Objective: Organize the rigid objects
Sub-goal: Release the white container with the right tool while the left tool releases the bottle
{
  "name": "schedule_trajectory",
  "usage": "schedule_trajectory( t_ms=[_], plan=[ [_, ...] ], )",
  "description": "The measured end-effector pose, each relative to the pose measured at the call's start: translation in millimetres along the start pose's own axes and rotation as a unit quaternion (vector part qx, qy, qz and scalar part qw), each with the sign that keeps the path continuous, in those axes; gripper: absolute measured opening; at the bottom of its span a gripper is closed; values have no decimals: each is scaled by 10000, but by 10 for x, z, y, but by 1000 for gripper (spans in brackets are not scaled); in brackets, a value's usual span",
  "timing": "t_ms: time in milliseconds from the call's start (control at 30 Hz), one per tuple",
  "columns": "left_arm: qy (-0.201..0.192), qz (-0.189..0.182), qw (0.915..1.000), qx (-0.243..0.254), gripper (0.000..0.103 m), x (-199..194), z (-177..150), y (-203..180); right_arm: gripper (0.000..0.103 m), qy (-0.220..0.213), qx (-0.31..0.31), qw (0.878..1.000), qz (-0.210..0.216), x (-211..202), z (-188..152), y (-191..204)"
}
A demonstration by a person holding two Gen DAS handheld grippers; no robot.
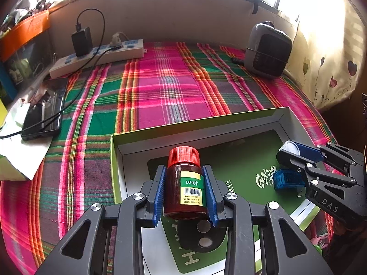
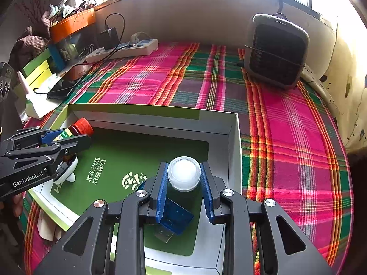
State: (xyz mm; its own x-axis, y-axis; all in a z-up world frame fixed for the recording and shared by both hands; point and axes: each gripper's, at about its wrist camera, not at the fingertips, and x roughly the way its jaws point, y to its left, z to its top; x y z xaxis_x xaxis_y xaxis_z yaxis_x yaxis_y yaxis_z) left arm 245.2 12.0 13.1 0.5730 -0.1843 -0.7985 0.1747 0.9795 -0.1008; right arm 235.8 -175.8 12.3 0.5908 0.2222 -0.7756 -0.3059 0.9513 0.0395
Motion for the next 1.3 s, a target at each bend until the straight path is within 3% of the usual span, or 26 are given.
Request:
schedule_trajectory(
  t_ms=[433, 600, 700, 1300],
  plan=[
    [-6, -36, 10000, -48, 33, -5, 13, 13, 30, -38, 74, 10000, 19, -15, 11, -17],
    [-10, -52, 9999, -90, 37, -38, 5, 23, 42, -129, 81, 9999, 26, -80, -7, -10],
    [-19, -23, 10000, -89, 38, -73, -9, 20, 43, -169, 105, 9998, 53, -130, -22, -12],
    [-473, -183, 9984, -232, 39, -673, -268, 68, 43, -555, 239, 9981, 107, -663, -307, -26]
  ],
)
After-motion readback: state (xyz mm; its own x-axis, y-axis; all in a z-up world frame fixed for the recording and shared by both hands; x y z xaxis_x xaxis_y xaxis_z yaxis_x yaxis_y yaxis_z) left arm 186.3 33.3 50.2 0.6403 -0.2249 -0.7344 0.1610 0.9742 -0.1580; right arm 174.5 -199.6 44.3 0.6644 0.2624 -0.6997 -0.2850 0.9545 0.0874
